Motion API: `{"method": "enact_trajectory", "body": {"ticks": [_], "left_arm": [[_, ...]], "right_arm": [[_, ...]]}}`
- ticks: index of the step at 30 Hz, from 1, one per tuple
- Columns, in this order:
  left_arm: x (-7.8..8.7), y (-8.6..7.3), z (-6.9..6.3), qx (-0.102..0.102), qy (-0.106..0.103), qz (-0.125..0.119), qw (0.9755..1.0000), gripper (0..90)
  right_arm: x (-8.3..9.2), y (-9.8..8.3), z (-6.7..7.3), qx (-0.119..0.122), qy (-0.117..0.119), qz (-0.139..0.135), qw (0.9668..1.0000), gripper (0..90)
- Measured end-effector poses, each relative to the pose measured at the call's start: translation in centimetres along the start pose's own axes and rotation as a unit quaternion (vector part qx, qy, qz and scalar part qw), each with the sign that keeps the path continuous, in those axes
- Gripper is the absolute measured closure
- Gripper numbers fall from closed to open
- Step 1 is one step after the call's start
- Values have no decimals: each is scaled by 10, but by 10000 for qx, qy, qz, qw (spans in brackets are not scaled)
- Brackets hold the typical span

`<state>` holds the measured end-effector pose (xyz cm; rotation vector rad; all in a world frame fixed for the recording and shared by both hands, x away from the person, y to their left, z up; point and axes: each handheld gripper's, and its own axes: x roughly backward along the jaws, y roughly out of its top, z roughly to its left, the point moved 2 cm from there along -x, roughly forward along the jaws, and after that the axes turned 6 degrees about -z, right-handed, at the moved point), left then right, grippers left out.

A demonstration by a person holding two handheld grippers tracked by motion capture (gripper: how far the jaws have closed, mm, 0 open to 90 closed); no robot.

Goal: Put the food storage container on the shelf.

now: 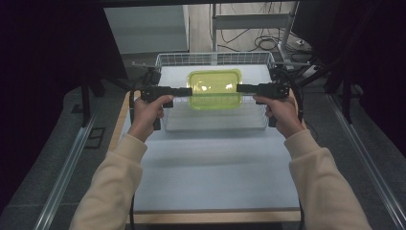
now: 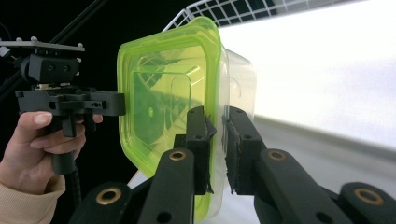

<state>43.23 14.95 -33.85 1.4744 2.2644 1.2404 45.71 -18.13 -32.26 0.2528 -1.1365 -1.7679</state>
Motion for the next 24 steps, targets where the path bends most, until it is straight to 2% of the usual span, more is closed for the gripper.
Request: {"method": "enact_trajectory", "body": {"ticks": [11, 24], "left_arm": [[-17, 24, 15, 104, -66, 7, 9999, 823], [-36, 43, 37, 345, 60, -12, 9994, 820]], "right_arm": [[-10, 24, -14, -123, -85, -19, 9999, 808], [-30, 44, -31, -301, -302, 48, 9991, 807]]}}
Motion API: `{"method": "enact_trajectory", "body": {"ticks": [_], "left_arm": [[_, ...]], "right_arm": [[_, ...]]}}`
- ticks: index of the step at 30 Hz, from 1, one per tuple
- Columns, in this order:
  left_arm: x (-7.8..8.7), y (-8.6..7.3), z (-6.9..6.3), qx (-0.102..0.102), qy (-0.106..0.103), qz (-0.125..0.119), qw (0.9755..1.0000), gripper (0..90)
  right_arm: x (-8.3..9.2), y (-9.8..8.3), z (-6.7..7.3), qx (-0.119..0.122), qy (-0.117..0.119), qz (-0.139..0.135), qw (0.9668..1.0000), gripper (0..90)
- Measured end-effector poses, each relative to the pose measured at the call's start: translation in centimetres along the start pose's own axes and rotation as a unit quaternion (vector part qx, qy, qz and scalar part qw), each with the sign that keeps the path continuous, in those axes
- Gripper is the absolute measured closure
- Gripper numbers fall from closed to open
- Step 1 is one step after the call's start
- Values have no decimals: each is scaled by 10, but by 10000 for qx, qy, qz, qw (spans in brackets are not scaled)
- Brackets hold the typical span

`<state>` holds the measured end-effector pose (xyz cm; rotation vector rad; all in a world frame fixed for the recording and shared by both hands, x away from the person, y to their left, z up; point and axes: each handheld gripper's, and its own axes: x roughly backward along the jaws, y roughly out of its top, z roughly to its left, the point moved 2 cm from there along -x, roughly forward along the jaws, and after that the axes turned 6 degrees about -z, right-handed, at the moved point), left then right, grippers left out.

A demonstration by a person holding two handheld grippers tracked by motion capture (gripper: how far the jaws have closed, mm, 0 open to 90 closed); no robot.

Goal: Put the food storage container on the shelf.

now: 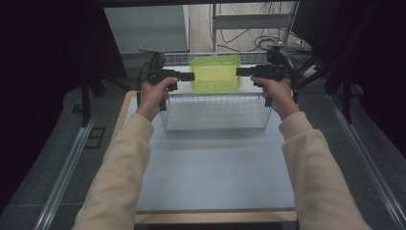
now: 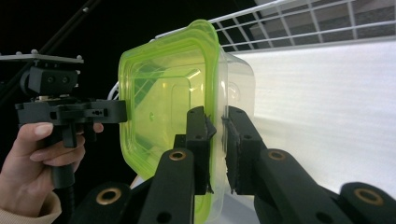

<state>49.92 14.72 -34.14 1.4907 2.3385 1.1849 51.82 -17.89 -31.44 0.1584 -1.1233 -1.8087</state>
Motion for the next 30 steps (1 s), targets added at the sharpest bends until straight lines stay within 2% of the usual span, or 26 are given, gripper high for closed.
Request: {"method": "enact_trajectory", "body": {"ticks": [3, 8, 10, 11, 13, 15, 18, 20, 22, 25, 30], "left_arm": [[-4, 5, 3, 12, 53, 19, 10000, 820], [-9, 9, 4, 59, 25, -12, 10000, 818], [-11, 10, 5, 76, 75, -50, 9999, 807], [-12, 10, 5, 79, 128, -59, 9999, 788], [-16, 10, 6, 94, 258, -55, 9996, 690], [-18, 9, 8, 77, 358, -55, 9993, 665], [-20, 8, 10, 113, 342, -146, 9992, 623], [-20, 8, 10, 98, 377, -180, 9991, 586], [-20, 8, 9, 49, 391, -235, 9989, 539], [-17, 7, 8, 28, 423, -312, 9986, 430], [-10, 1, 3, -102, 493, -421, 9978, 339]], "right_arm": [[-4, 3, -5, -54, -36, -7, 10000, 807], [-9, 5, -15, -266, -30, -37, 9996, 799], [-10, 5, -17, -259, -43, -66, 9996, 790], [-11, 5, -16, -216, -79, -77, 9997, 779], [-14, 4, -15, -99, -189, -34, 9998, 713], [-18, 3, -16, 2, -388, -4, 9992, 688], [-20, 1, -17, -38, -405, -41, 9992, 663], [-22, 0, -17, 74, -487, -7, 9988, 624], [-21, 1, -16, 118, -508, -84, 9986, 575], [-18, 2, -15, 198, -565, -204, 9980, 524], [-8, 1, -11, 342, -612, -321, 9970, 442]]}}
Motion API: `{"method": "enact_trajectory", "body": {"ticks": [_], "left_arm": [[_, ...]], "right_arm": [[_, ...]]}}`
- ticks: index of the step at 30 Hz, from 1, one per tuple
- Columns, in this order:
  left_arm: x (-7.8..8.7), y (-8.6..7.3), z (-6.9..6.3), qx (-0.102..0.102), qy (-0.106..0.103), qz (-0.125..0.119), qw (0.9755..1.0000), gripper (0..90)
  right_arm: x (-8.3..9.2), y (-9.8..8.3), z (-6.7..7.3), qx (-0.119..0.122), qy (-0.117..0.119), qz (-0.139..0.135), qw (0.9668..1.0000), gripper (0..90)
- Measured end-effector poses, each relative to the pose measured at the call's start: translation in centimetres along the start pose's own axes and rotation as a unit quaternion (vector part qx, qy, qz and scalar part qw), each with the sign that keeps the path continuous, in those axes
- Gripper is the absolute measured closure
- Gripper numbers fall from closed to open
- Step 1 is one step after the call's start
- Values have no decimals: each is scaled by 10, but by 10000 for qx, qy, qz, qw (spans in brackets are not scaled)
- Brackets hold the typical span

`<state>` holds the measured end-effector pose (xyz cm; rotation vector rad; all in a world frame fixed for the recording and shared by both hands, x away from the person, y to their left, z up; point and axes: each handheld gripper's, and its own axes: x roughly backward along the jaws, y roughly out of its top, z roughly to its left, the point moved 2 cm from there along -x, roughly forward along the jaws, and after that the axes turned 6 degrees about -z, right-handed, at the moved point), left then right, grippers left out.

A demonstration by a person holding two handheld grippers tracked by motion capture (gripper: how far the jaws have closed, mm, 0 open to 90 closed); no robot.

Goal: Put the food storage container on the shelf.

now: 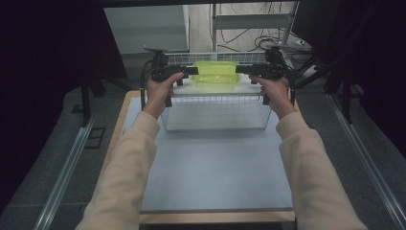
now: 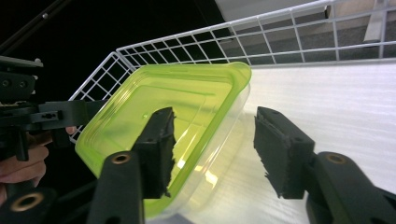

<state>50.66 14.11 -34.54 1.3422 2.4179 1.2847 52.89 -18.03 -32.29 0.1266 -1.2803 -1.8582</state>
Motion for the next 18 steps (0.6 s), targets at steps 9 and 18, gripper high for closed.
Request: {"method": "enact_trajectory", "body": {"ticks": [9, 18], "left_arm": [[28, -22, -18, -498, 66, -101, 9987, 318], [65, -59, -30, -729, -134, -166, 9971, 318]], "right_arm": [[28, -17, 8, 446, 30, -53, 9990, 390], [58, -52, 14, 652, 375, -37, 9972, 379]]}}
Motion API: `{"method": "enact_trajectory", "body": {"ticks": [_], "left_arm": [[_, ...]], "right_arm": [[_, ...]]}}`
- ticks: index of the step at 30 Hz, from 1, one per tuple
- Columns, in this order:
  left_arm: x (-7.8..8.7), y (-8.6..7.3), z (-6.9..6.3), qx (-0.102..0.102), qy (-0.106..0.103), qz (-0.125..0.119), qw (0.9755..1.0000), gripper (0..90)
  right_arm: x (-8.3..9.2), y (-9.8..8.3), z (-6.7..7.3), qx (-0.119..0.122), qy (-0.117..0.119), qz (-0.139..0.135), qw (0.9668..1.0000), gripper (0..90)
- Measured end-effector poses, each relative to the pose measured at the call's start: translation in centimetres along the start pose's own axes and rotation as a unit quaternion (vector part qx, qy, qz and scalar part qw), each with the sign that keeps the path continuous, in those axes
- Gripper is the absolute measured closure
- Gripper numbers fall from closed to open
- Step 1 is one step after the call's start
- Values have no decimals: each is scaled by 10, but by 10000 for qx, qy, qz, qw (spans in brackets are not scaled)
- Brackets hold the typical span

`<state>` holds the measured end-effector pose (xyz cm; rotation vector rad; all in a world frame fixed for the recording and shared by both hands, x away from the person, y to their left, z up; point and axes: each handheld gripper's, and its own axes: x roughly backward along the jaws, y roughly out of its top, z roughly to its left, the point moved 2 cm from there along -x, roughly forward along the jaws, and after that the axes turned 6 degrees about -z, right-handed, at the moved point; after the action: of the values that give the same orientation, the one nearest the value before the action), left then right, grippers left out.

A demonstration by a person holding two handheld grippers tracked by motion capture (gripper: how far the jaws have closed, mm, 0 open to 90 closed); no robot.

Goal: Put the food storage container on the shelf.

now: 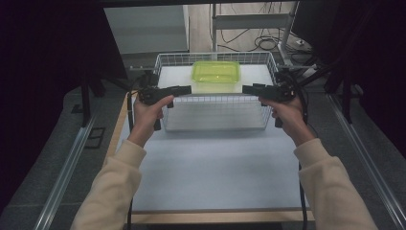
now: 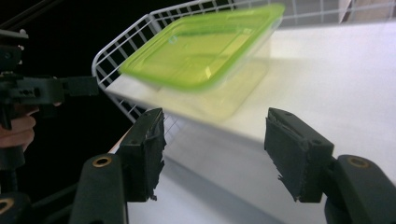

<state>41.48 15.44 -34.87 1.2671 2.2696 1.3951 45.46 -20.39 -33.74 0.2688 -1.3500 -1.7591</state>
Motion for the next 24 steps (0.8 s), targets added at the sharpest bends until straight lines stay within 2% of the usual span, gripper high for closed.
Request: {"method": "enact_trajectory", "body": {"ticks": [6, 9, 12, 18, 24], "left_arm": [[25, -36, -9, -80, -177, 53, 9998, 331], [34, -58, -10, -177, -200, 122, 9996, 336], [41, -80, -10, -181, -256, 154, 9994, 337], [44, -125, -7, -256, -241, 263, 9990, 342], [40, -167, -1, -138, -274, 539, 9981, 341]], "right_arm": [[20, -31, 7, 189, 212, 66, 9996, 370], [29, -50, 9, 277, 332, 113, 9990, 365], [36, -69, 11, 396, 410, 172, 9982, 358], [47, -110, 12, 495, 540, 326, 9968, 322], [57, -153, 8, 531, 484, 469, 9963, 310]]}}
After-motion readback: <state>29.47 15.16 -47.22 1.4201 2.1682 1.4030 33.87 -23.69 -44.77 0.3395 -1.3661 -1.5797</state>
